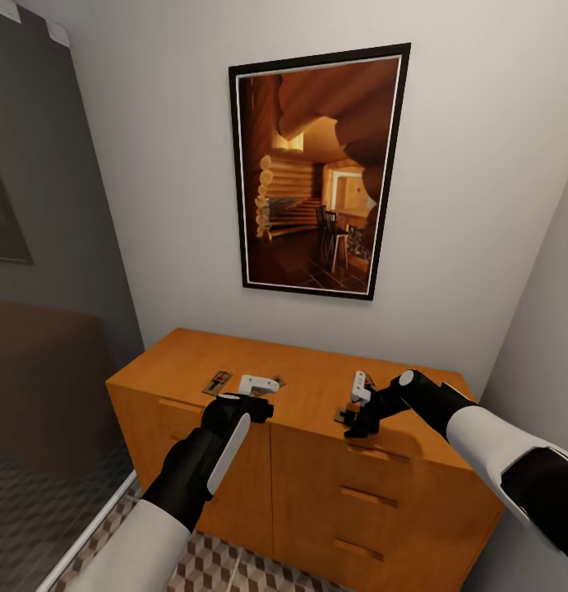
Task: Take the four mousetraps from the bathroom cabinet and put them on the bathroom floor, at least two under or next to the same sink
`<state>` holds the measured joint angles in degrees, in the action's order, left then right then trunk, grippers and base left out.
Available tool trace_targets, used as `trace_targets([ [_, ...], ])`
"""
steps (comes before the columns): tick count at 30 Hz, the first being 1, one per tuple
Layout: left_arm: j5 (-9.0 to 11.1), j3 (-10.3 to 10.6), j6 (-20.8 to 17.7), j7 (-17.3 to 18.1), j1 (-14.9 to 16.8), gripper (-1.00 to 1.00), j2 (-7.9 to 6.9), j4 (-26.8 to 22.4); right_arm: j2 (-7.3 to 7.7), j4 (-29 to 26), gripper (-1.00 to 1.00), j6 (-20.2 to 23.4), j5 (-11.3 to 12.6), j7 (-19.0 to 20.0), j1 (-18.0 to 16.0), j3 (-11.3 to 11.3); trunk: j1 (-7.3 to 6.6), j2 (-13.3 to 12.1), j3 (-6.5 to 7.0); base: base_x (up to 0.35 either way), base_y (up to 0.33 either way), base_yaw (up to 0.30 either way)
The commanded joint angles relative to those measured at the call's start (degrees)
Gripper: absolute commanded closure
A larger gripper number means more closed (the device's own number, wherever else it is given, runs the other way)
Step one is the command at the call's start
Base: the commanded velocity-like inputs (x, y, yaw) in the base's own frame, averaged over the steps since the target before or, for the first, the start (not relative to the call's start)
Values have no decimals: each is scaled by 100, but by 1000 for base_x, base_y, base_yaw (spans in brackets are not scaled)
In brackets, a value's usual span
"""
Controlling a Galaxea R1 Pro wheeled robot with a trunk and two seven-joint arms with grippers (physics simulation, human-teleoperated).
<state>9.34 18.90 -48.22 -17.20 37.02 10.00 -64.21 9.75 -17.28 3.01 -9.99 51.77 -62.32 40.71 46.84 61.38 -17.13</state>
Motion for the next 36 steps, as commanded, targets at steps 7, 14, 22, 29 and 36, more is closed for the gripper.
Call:
trace_targets([
  [7,59,9,-17,-55,7,-100,0,-3,1,-12,-100,33,-78,26,27,16,68,124,-64,0,0,0],
  [14,59,9,-20,-55,7,-100,0,-3,1,-12,-100,33,-81,26,27,16,68,124,-64,0,0,0],
  [22,59,9,-20,-56,7,-100,0,-3,1,-12,-100,33,-82,26,27,16,68,124,-64,0,0,0],
  [29,59,9,-18,-54,7,-100,0,-3,1,-12,-100,33,-82,26,27,16,68,124,-64,0,0,0],
  [36,59,9,-17,-56,7,-100,0,-3,1,-12,100,-55,-82,26,27,16,68,124,-64,0,0,0],
])
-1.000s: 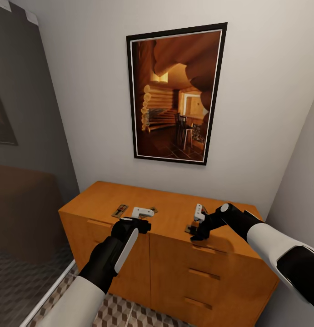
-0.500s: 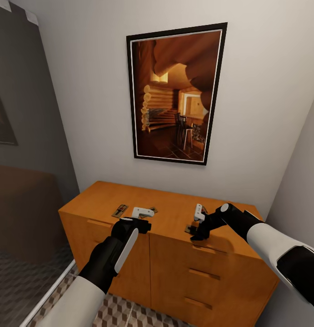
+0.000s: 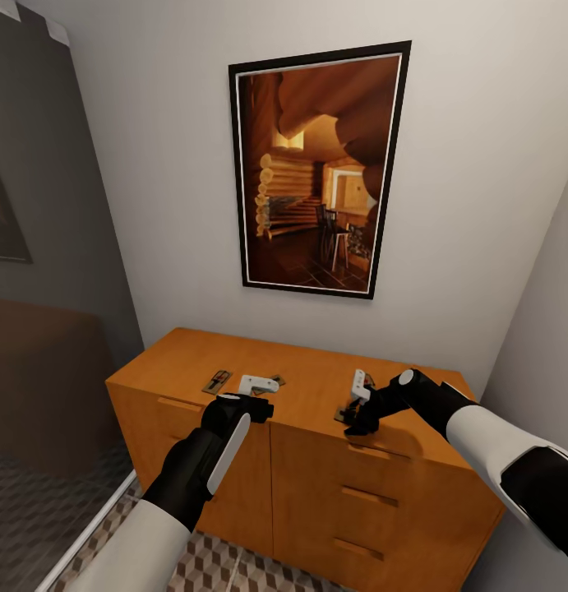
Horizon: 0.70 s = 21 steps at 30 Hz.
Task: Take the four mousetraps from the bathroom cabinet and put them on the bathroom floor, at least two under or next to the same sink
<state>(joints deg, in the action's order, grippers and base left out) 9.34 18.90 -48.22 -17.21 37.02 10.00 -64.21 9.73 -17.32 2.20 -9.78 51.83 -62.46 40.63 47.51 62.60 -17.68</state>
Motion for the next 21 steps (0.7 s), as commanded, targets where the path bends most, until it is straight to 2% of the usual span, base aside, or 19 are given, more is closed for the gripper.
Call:
trace_targets([
  [1,60,9,-18,-54,7,-100,0,-3,2,-8,100,7,-103,20,41,24,2,2,-9,0,0,0],
  [21,60,9,-19,-54,7,-100,0,-3,2,-8,100,-70,-94,20,41,23,2,2,-9,0,0,0],
])
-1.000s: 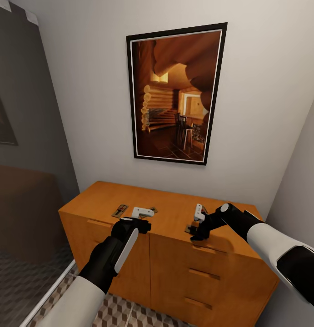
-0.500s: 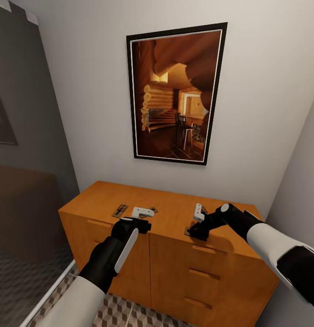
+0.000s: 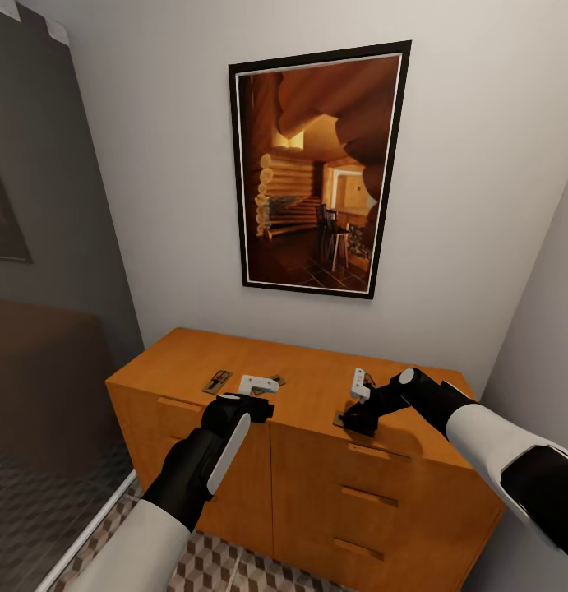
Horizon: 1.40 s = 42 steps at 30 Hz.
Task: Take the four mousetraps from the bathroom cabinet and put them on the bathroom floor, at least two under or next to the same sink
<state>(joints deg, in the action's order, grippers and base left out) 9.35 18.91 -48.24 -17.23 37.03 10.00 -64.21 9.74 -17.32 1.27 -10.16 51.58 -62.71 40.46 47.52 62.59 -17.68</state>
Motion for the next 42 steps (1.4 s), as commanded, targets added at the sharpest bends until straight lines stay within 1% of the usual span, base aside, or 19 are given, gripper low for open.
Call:
trace_targets([
  [1,58,7,-18,-53,6,-100,0,-4,2,-8,100,23,-57,45,66,40,1,4,-9,0,0,0],
  [5,58,7,-18,-52,6,-100,0,-4,2,-8,100,23,-57,45,66,41,1,4,-9,0,0,0],
  [6,58,57,-13,75,6,-100,0,-13,2,-8,100,23,-57,45,66,41,1,4,-9,0,0,0],
  [18,54,60,-14,87,6,-100,0,-13,2,-8,100,23,-57,45,66,41,1,4,-9,0,0,0],
  [42,49,59,-14,88,6,-100,0,-5,0,-8,100,23,-61,39,66,39,-526,-959,422,0,0,0],
])
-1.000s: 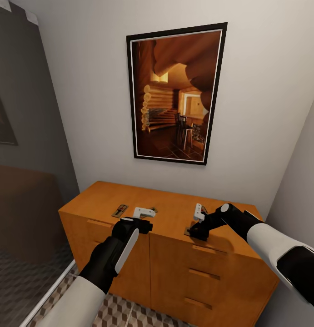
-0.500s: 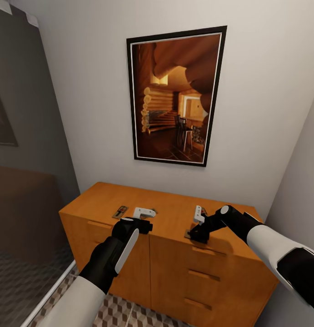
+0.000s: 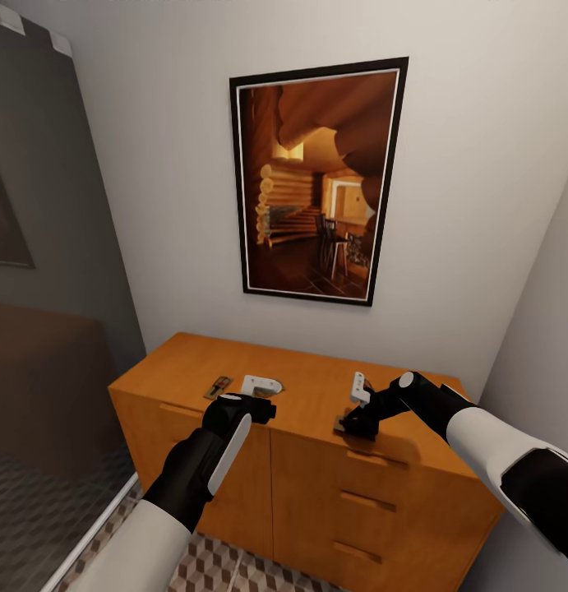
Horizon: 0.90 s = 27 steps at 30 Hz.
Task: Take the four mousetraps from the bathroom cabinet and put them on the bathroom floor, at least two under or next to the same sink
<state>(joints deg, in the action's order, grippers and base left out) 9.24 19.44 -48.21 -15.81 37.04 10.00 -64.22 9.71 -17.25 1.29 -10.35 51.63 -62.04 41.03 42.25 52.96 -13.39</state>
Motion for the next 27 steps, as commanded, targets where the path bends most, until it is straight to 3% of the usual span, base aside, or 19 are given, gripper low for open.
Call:
trace_targets([
  [1,60,7,-19,-54,5,-100,0,-4,3,-15,100,21,-40,32,-1,-20,-22,-36,10,0,0,0],
  [17,60,7,-22,-54,5,-100,0,-3,-63,-29,100,64,-35,-143,-1,-9,-373,-678,297,0,0,0],
  [27,52,0,-15,-62,5,-100,0,-3,-331,-41,100,116,-28,-719,-1,-13,-593,-1079,477,53,44,0],
])
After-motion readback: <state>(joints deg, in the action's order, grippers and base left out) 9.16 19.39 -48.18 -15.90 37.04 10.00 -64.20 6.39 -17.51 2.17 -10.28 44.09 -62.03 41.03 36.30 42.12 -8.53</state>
